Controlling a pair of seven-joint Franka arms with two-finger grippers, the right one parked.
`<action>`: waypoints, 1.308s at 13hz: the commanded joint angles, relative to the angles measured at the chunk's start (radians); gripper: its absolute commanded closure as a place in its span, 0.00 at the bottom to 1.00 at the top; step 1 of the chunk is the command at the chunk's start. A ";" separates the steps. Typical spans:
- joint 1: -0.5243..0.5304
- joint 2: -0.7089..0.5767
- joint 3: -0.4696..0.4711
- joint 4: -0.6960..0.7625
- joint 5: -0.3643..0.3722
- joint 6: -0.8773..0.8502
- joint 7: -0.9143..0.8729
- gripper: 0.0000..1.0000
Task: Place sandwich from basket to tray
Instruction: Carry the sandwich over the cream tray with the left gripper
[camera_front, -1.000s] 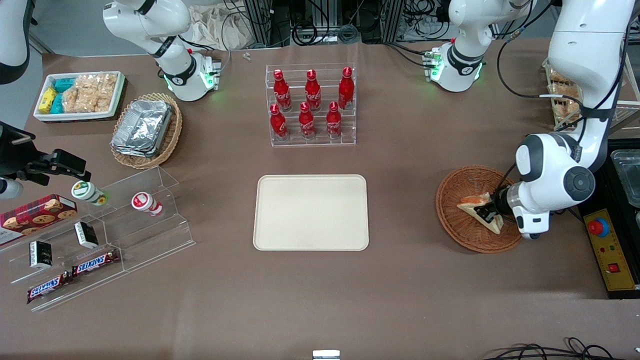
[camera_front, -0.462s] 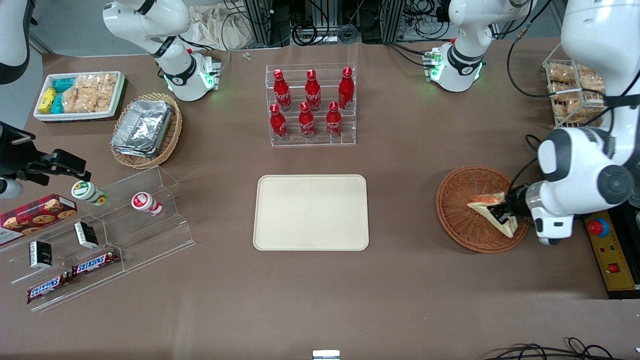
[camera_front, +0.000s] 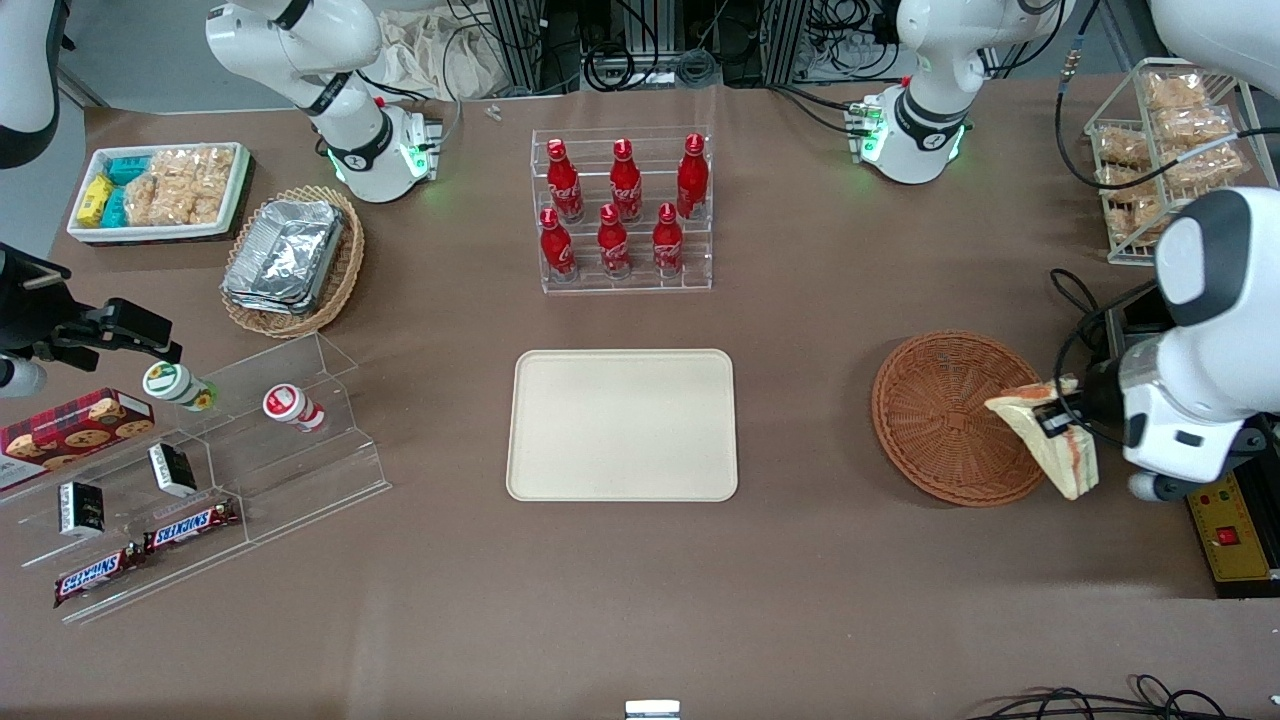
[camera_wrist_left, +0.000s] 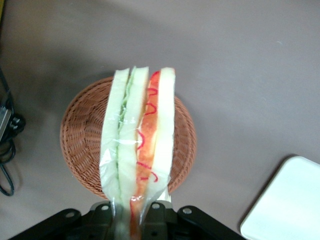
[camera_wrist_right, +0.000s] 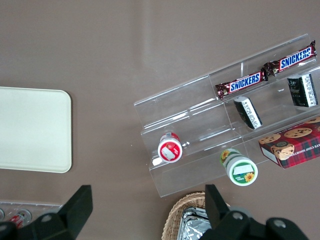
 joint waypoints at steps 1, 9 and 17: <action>-0.131 0.048 0.003 0.076 0.032 -0.029 0.023 1.00; -0.458 0.372 0.004 0.251 0.027 0.104 -0.201 1.00; -0.533 0.513 0.002 0.233 0.014 0.230 -0.276 1.00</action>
